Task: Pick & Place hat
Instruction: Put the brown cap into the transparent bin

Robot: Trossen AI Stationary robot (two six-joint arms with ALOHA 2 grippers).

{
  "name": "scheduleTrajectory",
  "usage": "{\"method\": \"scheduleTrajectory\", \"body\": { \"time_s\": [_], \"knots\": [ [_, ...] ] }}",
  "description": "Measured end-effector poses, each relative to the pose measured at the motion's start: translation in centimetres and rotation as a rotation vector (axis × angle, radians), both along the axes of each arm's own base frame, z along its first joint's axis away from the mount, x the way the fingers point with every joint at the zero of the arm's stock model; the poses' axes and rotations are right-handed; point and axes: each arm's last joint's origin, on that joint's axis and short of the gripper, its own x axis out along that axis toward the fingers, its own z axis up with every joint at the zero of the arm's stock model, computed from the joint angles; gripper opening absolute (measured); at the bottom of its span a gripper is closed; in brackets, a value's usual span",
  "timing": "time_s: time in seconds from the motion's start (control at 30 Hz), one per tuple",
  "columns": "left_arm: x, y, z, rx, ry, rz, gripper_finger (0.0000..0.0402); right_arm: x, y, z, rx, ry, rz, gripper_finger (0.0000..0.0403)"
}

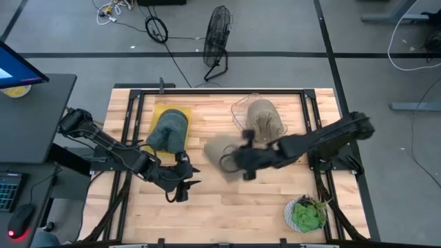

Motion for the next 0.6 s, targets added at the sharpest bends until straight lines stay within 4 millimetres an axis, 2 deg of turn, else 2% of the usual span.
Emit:
{"method": "scheduleTrajectory", "body": {
  "time_s": [0.2,0.33,0.47,0.6],
  "knots": [
    [0.4,0.9,0.0,0.000,0.001,0.034,0.0179,-5.7,-3.8,4.9,-0.236,-0.060,-0.267,0.0005],
    [0.8,1.7,0.0,0.001,0.002,0.068,0.0179,-8.8,-6.6,6.5,-0.207,-0.135,-0.496,0.0005],
    [1.1,2.6,-0.1,0.004,0.007,0.100,0.0179,-10.4,-8.6,4.9,-0.192,-0.091,-0.615,0.0005],
    [1.3,3.2,-0.1,0.008,0.015,0.123,0.0179,-10.8,-9.8,1.0,-0.201,-0.002,-0.647,0.0005]
  ]
}}
